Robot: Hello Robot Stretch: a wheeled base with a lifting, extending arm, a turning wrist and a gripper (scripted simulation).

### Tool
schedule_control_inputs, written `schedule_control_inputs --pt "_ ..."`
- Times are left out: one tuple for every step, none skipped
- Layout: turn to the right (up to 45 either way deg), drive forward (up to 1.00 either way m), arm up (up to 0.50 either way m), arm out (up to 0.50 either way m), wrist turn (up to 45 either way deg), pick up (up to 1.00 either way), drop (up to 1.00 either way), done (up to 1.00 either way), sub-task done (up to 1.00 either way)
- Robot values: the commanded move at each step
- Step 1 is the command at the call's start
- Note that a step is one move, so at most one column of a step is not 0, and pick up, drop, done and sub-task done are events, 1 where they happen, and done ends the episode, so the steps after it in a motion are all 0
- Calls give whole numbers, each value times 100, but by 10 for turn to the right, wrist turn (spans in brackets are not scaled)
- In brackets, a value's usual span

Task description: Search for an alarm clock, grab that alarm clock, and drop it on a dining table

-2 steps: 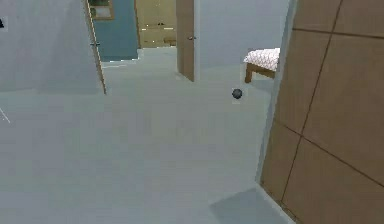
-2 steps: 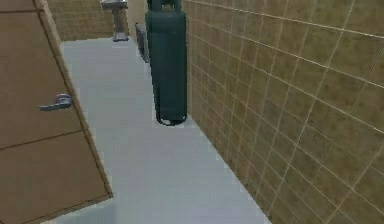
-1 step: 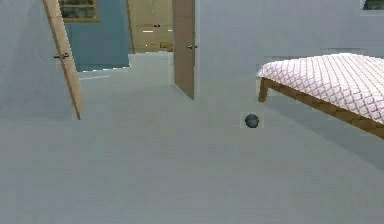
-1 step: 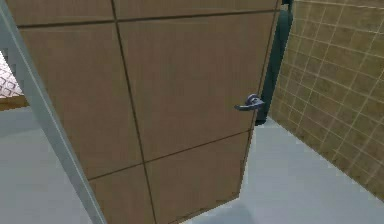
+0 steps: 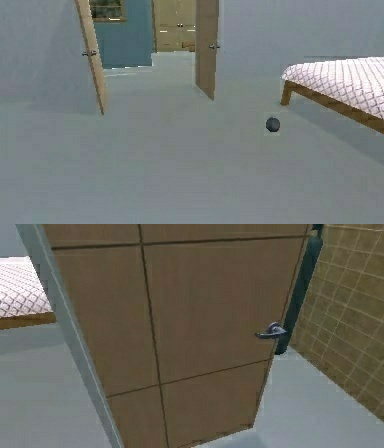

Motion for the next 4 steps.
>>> schedule_control_inputs --pt "0 50 0 0 0 0 0 0 0" --pt "90 0 0 0 0 0 0 0 0" --pt "0 100 0 0 0 0 0 0 0" --pt "30 0 0 0 0 0 0 0 0"
